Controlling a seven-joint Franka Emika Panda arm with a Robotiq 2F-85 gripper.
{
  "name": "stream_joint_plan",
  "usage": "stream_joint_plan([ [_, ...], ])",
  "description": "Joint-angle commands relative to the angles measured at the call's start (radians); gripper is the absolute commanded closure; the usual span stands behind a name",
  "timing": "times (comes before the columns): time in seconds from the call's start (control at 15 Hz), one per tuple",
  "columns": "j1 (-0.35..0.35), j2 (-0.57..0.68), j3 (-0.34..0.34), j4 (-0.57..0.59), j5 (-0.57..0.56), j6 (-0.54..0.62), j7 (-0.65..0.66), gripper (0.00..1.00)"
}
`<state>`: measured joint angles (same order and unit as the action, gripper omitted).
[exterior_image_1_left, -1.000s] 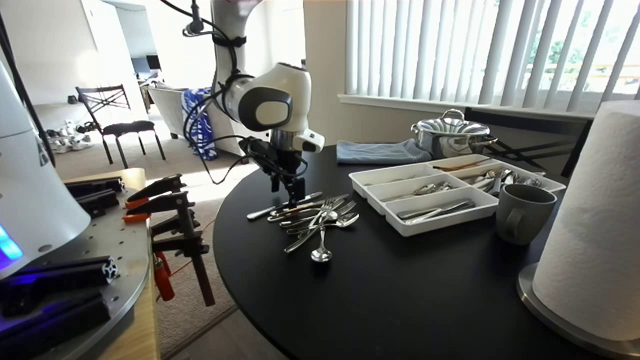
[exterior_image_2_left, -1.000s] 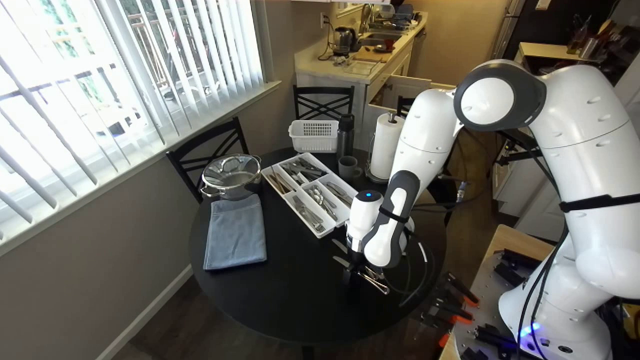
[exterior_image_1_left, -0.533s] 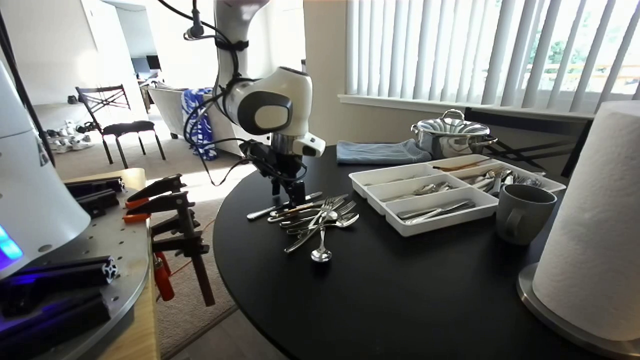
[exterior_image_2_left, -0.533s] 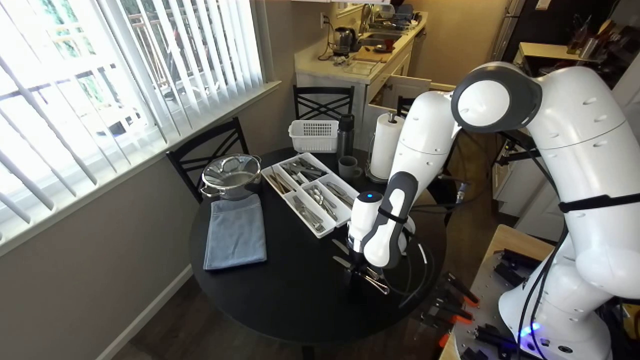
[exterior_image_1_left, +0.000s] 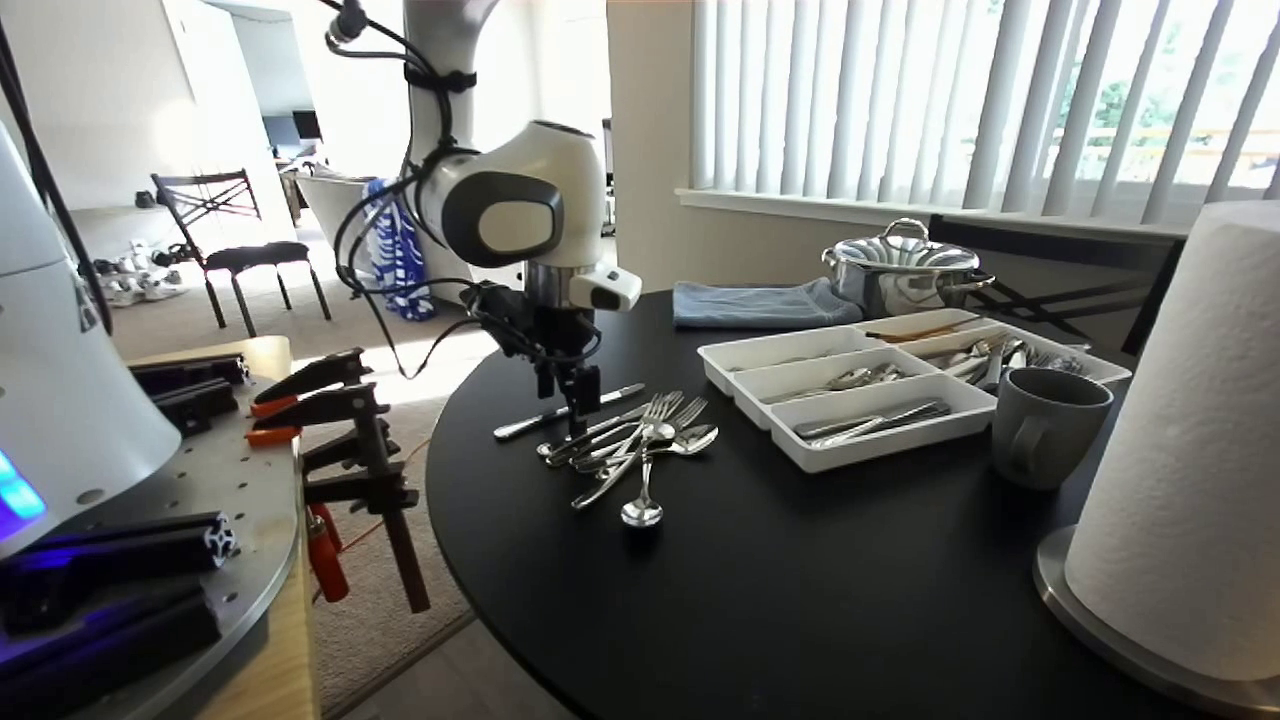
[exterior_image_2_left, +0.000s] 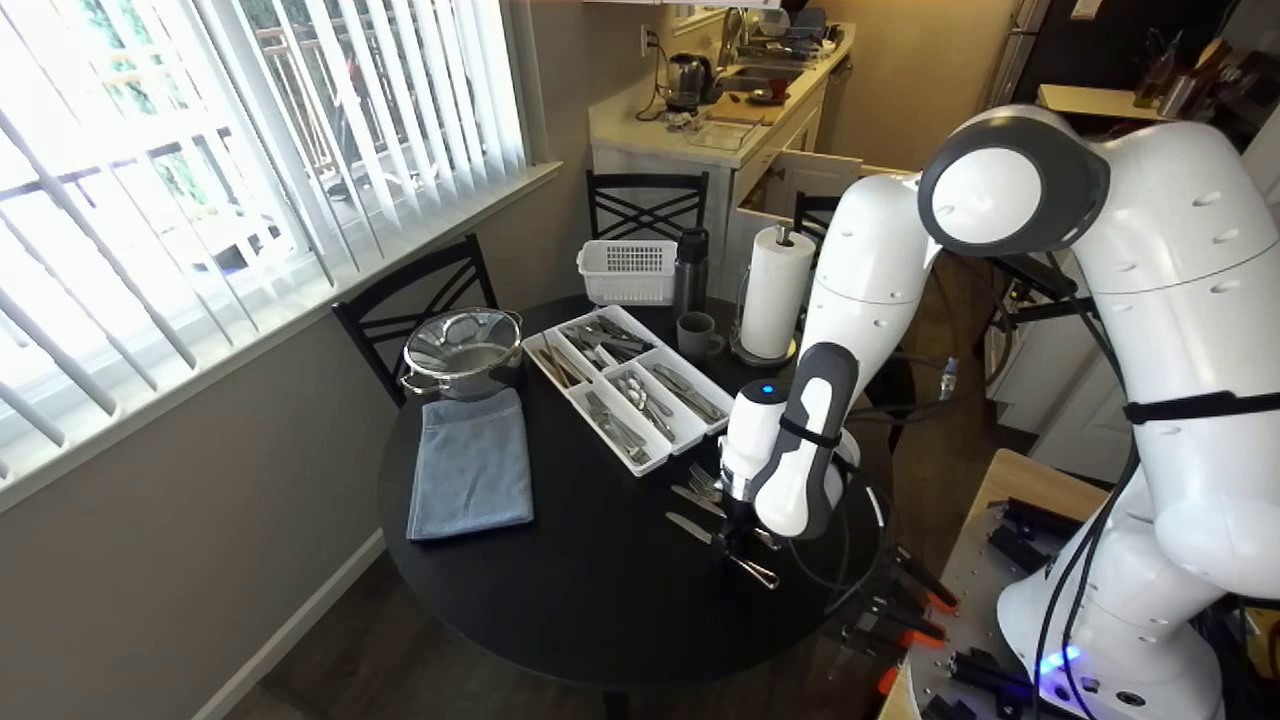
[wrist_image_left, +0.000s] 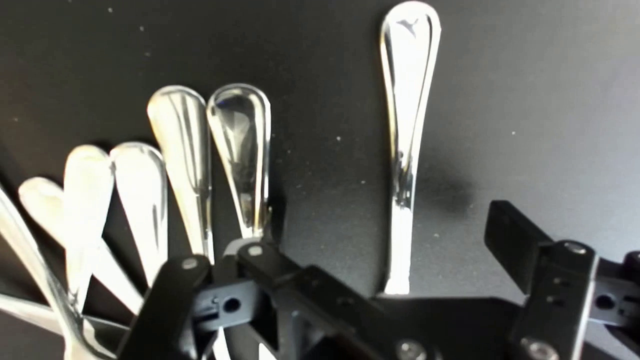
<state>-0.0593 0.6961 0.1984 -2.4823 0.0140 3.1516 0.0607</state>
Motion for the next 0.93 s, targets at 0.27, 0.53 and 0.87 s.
stream_joint_plan([
  [0.27,0.121,-0.045,-0.031,0.041,-0.003,-0.07,-0.015,0.0],
  [0.53,0.128,-0.033,-0.027,0.051,0.007,-0.079,-0.01,0.0],
  [0.87,0.134,-0.031,-0.037,0.039,0.011,-0.068,-0.001,0.0],
])
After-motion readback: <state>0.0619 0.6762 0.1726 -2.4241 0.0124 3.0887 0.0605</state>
